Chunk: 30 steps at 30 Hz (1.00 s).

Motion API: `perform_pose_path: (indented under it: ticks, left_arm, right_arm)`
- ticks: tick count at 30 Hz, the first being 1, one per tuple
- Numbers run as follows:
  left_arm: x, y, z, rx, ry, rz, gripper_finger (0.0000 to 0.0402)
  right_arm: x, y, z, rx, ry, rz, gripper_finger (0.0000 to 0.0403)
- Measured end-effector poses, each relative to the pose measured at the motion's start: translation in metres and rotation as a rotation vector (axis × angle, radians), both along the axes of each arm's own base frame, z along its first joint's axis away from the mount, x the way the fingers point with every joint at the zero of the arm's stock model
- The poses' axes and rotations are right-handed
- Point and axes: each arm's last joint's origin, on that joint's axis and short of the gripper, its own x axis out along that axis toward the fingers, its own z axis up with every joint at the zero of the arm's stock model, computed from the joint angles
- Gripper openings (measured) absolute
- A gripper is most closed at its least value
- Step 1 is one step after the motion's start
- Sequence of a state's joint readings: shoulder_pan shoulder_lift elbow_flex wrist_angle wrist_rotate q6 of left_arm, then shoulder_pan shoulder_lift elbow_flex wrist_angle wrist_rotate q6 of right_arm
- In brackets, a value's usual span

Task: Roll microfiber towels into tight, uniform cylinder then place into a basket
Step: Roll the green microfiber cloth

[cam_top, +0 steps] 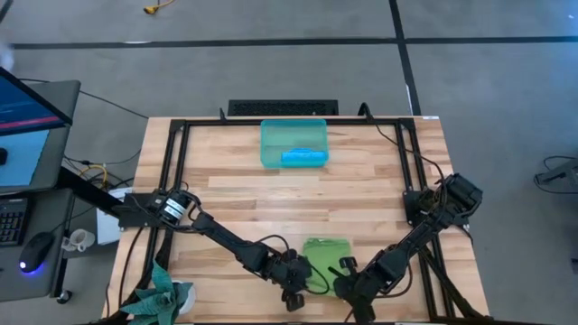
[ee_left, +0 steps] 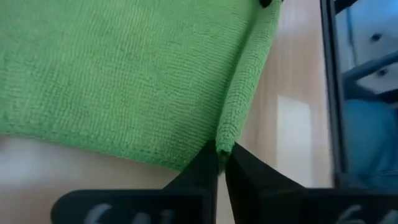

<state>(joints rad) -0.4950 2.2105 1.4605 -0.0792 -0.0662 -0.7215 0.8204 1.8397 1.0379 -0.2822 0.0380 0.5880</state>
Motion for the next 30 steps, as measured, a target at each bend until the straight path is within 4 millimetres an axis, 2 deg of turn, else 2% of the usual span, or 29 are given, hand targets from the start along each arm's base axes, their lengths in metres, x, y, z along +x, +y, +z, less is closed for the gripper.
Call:
perform_pose_path:
  ticks: [8,14,30]
  left_arm:
    - [0.0,0.0,0.0,-0.176,0.099,0.055,0.0019]
    - [-0.001,0.0,-0.001,-0.174,0.105,0.053,0.0018]
    - [-0.001,0.001,-0.001,-0.17,0.11,0.067,0.0018]
  right_arm:
    - [0.002,0.001,0.003,0.048,0.029,-0.079,0.0009]
    - [0.006,-0.003,0.003,0.052,0.038,-0.1,0.001]
    - [0.021,-0.033,-0.005,0.045,0.13,-0.384,0.0009]
